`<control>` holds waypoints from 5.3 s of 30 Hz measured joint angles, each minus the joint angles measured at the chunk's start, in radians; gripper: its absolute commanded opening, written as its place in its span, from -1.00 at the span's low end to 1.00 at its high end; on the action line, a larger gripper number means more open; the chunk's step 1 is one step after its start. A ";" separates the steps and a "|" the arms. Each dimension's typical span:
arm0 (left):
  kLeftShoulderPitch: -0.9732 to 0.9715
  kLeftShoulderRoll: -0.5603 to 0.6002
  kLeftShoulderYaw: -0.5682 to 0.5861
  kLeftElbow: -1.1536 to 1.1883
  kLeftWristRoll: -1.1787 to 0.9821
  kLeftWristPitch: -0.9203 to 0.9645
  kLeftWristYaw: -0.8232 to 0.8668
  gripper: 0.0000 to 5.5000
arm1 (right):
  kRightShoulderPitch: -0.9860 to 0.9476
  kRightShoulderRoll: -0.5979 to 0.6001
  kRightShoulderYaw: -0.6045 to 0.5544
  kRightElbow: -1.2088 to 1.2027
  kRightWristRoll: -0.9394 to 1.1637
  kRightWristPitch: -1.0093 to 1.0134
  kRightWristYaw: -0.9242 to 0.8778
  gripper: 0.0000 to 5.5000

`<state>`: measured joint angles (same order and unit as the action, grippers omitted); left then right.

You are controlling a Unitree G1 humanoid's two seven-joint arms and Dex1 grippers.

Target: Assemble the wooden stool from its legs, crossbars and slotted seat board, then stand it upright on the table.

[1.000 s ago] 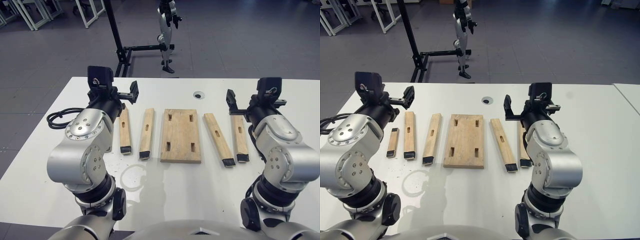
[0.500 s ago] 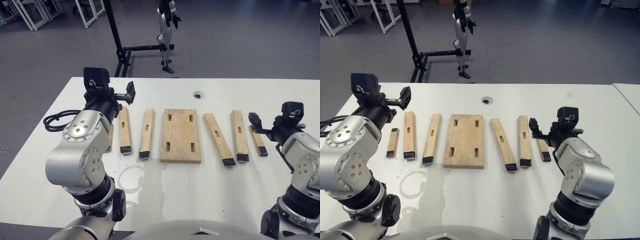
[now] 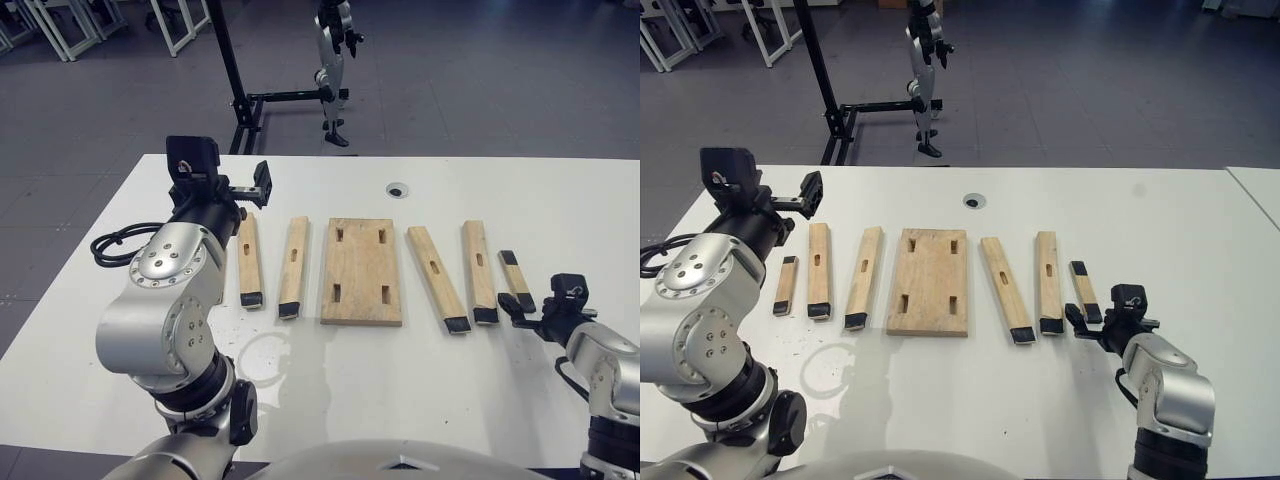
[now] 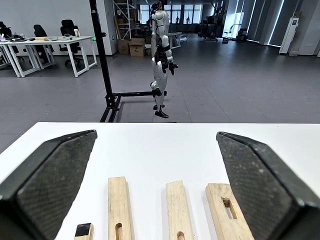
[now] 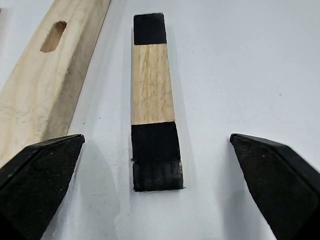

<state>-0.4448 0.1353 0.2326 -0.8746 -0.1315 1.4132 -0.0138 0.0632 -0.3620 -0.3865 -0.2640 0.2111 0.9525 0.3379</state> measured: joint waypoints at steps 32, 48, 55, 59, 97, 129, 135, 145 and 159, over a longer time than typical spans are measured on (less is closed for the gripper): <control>-0.050 -0.023 0.079 0.144 -0.016 -0.031 -0.032 0.60 | -0.158 -0.082 0.083 0.100 -0.041 -0.266 -0.133 -0.54; -0.491 -0.054 0.599 0.951 -0.949 0.192 -0.256 0.60 | -0.642 0.087 0.452 -0.321 0.069 -0.174 -0.104 -0.54; -0.490 -0.083 0.621 0.986 -1.069 0.192 -0.097 0.60 | -0.620 0.125 0.568 -0.359 0.078 -0.151 -0.091 -0.54; -0.491 -0.066 0.621 1.023 -1.107 0.186 -0.042 0.60 | -0.544 0.121 0.609 -0.358 0.071 -0.155 -0.079 -0.54; -0.302 0.164 0.188 1.016 -1.587 -0.263 0.339 -0.84 | -0.477 0.106 0.612 -0.355 0.048 -0.152 -0.054 -0.04; 0.181 0.193 -0.159 0.779 -0.282 -0.920 0.162 -0.84 | -0.485 0.195 0.504 -0.256 -0.112 -0.162 -0.251 1.00; 0.209 0.166 -0.138 0.836 -0.189 -1.000 0.138 -0.84 | -0.486 0.196 0.496 -0.255 -0.121 -0.162 -0.250 1.00; 0.210 0.121 -0.099 0.888 -0.106 -1.074 0.130 -0.84 | -0.486 0.197 0.496 -0.255 -0.128 -0.162 -0.246 1.00; 0.280 0.072 -0.046 0.957 -0.051 -1.226 0.084 -0.84 | -0.486 0.198 0.494 -0.255 -0.130 -0.162 -0.245 1.00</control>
<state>-0.1646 0.2069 0.1868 0.0824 -0.1821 0.1870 0.0706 -0.4228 -0.1643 0.1076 -0.5194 0.0811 0.7905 0.0926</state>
